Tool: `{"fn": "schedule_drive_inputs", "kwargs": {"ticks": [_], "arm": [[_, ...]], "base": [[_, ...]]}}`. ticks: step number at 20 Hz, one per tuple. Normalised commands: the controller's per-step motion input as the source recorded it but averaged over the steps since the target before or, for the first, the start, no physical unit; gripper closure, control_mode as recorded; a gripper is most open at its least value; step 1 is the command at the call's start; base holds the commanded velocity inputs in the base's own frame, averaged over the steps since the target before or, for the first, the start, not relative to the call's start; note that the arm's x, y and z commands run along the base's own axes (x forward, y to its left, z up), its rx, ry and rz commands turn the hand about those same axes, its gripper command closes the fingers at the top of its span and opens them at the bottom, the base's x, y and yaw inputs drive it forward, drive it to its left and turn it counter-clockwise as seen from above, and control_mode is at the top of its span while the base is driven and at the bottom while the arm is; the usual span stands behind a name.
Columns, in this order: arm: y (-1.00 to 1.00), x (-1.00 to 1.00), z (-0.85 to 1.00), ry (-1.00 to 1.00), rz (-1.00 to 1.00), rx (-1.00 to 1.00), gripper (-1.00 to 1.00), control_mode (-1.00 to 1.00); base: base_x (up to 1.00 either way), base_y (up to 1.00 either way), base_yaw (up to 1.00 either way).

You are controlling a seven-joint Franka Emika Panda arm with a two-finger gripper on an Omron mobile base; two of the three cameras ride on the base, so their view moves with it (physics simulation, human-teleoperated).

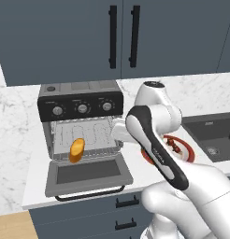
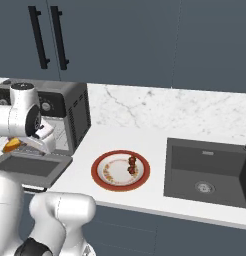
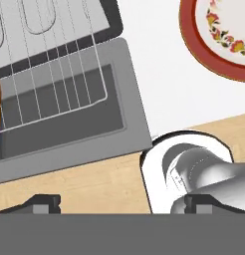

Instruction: Pick up the kebab skewer and baguette bread, and place them inside the toaster oven. Close the toaster oven door and start by setting the timer.

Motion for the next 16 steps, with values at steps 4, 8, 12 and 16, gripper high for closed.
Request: {"fn": "schedule_drive_inputs", "kwargs": {"ticks": [4,8,12,16], "arm": [[-1.00,-0.18,0.01,0.04,0.10,-0.07,-1.00,-1.00],[-1.00,-0.02,0.00,0.07,0.12,-0.08,-1.00,-1.00],[-1.00,0.00,0.00,0.11,0.09,-0.10,-1.00,-1.00],[-1.00,0.16,-0.05,0.17,0.00,-0.09,-1.00,-1.00]], "base": [[0.00,0.00,0.00],[0.00,0.00,0.00],[0.00,0.00,0.00],[0.00,0.00,0.00]]}}
